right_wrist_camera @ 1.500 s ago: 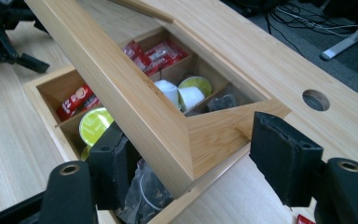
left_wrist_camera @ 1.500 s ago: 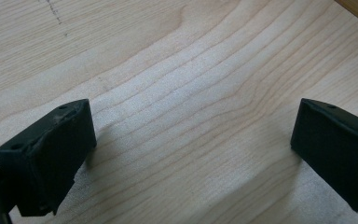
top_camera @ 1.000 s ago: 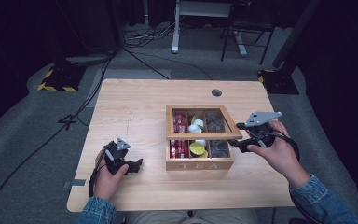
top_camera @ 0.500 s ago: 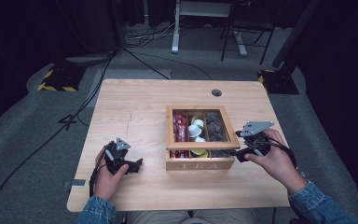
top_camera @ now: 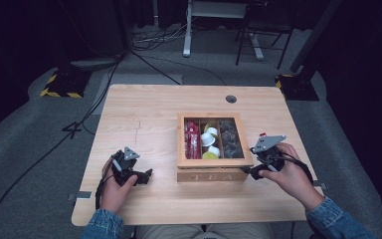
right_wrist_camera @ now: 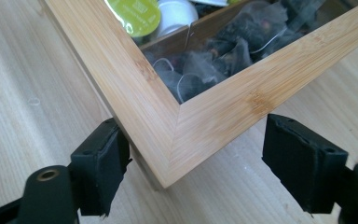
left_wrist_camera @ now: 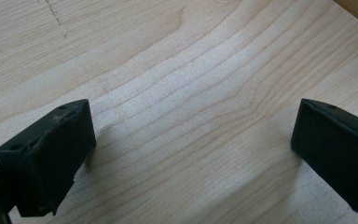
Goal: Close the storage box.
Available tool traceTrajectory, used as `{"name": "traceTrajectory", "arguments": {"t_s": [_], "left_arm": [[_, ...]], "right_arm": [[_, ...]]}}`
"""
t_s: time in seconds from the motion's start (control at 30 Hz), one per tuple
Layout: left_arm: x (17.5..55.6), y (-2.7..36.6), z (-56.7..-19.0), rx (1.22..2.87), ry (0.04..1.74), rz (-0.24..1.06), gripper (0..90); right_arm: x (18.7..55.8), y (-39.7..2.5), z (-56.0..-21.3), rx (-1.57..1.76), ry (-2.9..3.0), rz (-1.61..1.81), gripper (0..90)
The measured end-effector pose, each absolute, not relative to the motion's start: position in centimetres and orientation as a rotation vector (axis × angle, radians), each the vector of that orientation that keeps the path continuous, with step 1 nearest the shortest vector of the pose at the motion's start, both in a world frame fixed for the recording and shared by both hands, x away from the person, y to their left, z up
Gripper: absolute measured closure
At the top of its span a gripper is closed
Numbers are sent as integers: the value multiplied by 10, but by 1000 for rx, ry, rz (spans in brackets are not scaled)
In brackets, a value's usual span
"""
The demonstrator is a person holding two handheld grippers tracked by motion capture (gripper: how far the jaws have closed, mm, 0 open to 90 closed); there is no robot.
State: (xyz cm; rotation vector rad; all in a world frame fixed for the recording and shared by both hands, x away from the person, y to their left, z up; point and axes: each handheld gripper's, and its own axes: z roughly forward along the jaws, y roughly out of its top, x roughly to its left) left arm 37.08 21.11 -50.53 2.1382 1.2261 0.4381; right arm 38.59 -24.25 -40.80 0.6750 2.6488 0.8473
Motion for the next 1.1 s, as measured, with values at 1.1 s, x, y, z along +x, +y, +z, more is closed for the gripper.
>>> {"name": "traceTrajectory", "arguments": {"t_s": [1.1], "left_arm": [[371, 211, -506, 2133, 1226, 436, 1]], "right_arm": [[386, -269, -398, 846, 2546, 1046, 264]]}}
